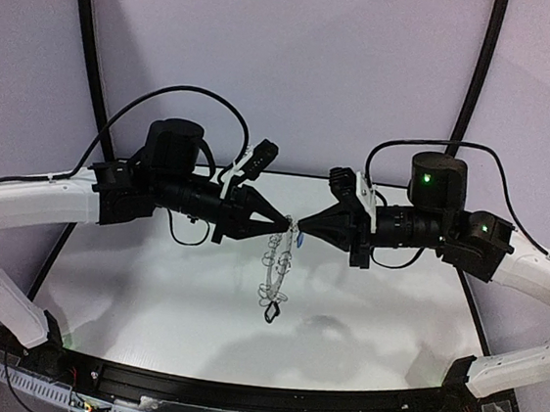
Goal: Put the keys on the keyring
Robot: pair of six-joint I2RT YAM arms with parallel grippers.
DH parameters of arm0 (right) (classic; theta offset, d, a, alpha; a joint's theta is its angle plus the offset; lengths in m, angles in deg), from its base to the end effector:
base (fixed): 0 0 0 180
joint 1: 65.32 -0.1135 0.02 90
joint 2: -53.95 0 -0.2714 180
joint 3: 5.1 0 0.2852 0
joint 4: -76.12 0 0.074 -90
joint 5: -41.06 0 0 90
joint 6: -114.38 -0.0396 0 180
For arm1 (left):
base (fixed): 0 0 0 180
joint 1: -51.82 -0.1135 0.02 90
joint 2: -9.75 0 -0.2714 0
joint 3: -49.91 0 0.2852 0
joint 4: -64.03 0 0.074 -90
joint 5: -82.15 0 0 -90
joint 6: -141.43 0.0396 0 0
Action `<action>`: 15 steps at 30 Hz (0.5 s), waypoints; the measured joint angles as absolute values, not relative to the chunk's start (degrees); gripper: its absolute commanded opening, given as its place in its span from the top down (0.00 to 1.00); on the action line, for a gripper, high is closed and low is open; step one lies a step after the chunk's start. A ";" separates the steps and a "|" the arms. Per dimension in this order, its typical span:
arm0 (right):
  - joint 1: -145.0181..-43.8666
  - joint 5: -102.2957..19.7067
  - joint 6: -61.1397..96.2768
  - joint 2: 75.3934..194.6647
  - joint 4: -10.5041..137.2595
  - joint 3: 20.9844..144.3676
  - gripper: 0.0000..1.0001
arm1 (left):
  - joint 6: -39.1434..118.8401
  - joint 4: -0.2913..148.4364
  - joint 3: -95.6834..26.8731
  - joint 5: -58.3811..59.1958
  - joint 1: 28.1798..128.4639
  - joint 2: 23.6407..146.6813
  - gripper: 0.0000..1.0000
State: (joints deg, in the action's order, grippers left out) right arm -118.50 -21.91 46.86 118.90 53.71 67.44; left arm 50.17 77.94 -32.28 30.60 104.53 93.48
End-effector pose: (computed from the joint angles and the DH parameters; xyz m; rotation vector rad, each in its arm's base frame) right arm 0.1614 0.2457 0.3691 -1.4011 1.2478 0.8036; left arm 0.2086 -0.3146 0.3476 1.2851 1.4999 -1.2525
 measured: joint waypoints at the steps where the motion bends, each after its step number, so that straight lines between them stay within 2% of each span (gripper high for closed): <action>1: -118.50 -21.97 46.86 118.85 53.71 67.40 1.00 | 50.17 77.94 -32.28 30.60 104.53 93.48 0.99; 15: -118.53 -24.69 46.23 116.01 55.83 62.85 1.00 | 49.25 76.08 -31.07 29.58 104.60 93.43 0.99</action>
